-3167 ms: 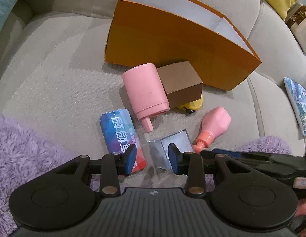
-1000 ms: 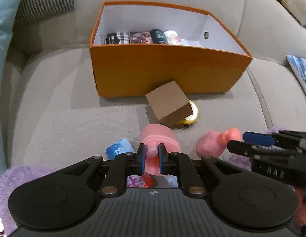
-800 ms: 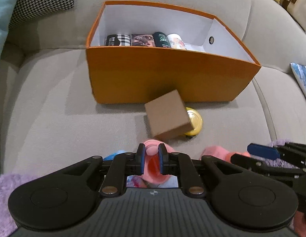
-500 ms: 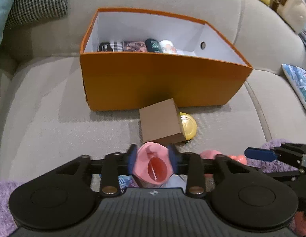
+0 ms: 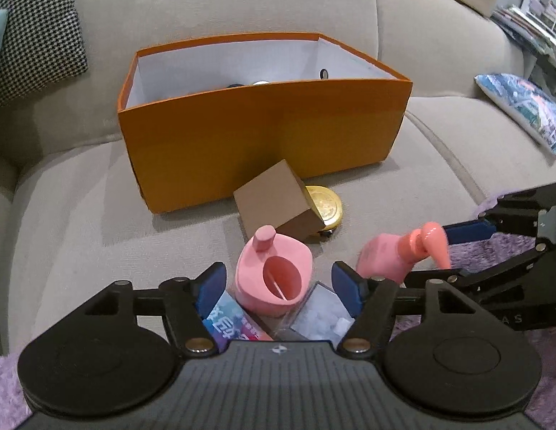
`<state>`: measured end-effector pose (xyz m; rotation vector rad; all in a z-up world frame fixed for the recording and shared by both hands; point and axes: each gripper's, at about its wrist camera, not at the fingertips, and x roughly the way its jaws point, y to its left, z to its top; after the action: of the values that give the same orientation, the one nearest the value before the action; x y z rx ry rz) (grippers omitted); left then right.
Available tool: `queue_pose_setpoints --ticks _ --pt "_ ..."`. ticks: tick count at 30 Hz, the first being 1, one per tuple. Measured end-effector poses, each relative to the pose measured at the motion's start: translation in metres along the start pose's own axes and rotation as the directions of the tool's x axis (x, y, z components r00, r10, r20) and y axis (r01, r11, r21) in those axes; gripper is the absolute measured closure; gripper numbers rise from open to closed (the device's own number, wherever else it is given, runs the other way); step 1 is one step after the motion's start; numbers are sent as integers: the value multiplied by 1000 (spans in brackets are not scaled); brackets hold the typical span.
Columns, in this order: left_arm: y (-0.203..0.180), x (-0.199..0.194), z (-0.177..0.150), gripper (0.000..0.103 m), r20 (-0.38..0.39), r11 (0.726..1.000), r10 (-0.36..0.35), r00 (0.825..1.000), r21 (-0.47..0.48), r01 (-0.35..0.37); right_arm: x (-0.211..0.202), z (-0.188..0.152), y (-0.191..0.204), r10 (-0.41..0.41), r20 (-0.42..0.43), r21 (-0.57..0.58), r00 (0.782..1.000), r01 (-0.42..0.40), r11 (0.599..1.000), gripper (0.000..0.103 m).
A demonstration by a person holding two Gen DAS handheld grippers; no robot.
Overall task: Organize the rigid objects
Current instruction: 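Grasp the pink cup container with the left tool while the right tool grasps the pink pump bottle, then lift the pink container with the left tool while the right tool lifts the pump bottle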
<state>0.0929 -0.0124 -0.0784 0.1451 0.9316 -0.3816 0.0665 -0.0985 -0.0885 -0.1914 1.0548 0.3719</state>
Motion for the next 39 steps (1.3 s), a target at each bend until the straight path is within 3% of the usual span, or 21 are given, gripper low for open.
queue_pose_setpoints --ticks 11,14,19,24,32,39 --pt "7 28 0 23 -50 1000 -8 999 -6 8 28 9 -2 13 -46 -5 999 -14 1000 46" --pt "8 33 0 24 -53 1000 -22 998 -10 22 34 11 -5 23 -54 5 998 -22 1000 52" --pt "5 40 2 38 -73 1000 -28 997 -2 28 38 14 -7 33 -58 16 998 -32 999 54" --pt "6 37 2 38 -69 1000 -29 997 -11 29 37 14 -8 35 -50 23 998 -34 999 55" --pt "6 5 1 38 -2 999 2 1000 -43 -2 15 14 -9 21 4 37 1000 -22 999 56" --pt "8 -40 16 38 85 996 -13 996 -87 21 -23 23 -10 35 93 28 995 -37 999 59"
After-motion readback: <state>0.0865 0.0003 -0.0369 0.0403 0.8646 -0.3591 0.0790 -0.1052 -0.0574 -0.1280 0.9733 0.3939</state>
